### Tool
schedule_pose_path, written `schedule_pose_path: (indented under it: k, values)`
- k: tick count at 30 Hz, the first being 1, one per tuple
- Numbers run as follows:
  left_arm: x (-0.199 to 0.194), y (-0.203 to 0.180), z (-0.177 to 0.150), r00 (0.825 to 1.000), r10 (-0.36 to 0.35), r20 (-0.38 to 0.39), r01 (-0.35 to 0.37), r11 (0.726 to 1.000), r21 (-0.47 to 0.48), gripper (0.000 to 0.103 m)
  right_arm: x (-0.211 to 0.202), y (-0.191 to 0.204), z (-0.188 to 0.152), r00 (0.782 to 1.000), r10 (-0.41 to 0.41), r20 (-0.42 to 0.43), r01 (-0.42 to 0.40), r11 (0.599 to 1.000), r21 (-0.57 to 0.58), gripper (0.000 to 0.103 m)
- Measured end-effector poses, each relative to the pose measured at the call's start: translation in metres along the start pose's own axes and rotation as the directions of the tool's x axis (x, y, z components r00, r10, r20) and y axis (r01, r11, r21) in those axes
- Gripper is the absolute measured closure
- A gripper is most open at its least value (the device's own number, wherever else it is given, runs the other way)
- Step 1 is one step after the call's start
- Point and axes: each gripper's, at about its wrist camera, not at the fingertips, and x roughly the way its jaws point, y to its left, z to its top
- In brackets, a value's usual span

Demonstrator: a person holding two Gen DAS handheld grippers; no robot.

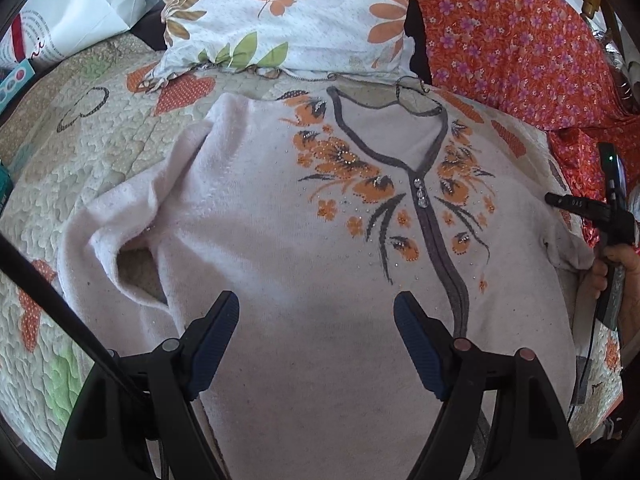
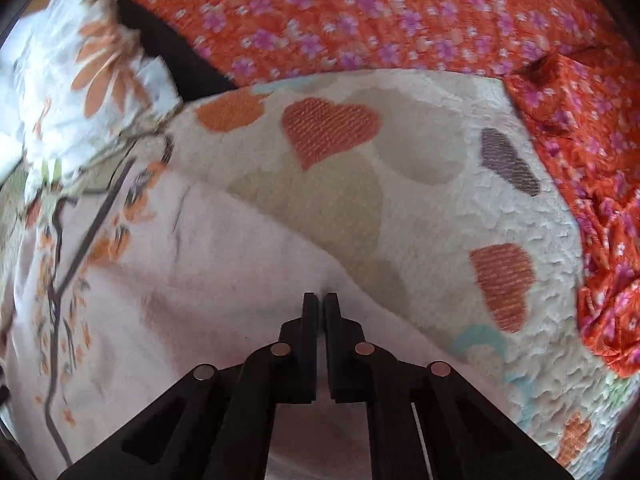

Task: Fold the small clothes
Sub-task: 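Grasp the grey cuff of the pink cardigan sleeve with the right gripper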

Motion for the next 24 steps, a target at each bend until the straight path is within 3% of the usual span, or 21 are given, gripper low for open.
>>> schedule_pose_path:
  k: [5,8,10,13,16,17,18,24]
  values:
    - [0.003,-0.002,0.003,1.0,-0.015,0.009,0.016,1.0,-0.024,0.024,0.001,-0.017,0.014,0.99,-0.141,0.006,0.141,0.99,0.019,0.102]
    - [0.004,-0.002,0.005,1.0,-0.028,0.014,0.028,0.999,-0.034,0.024,0.007,-0.022,0.023,0.954,-0.299,-0.004,0.299,0.954,0.022,0.103]
    - [0.002,-0.001,0.005,0.999,-0.034,0.018,0.035,0.998,-0.042,0.024,-0.002,-0.041,0.019,0.977,-0.211,-0.011,0.211,0.973,0.093,0.103]
    - [-0.004,0.005,0.005,0.999,-0.039,0.038,0.041,0.998,-0.051,0.024,-0.04,-0.062,0.0,0.995,-0.1,0.019,0.096,0.984,0.152,0.1]
    - [-0.011,0.016,0.003,0.997,-0.053,0.051,0.057,0.995,-0.078,0.024,-0.082,-0.065,-0.045,1.0,0.008,0.007,-0.009,0.985,0.171,0.074]
    - [-0.014,0.02,0.002,0.997,-0.061,0.051,0.065,0.994,-0.084,0.024,-0.094,-0.068,-0.062,1.0,0.024,0.0,-0.023,0.984,0.176,0.062]
    - [-0.017,0.024,0.0,0.996,-0.071,0.054,0.076,0.993,-0.095,0.024,-0.11,-0.073,-0.09,0.999,0.038,-0.011,-0.036,0.984,0.173,0.058]
    - [-0.032,0.044,-0.011,0.994,-0.085,0.064,0.093,0.986,-0.135,0.024,-0.159,-0.072,-0.198,0.995,0.071,-0.067,-0.067,0.996,0.061,0.053]
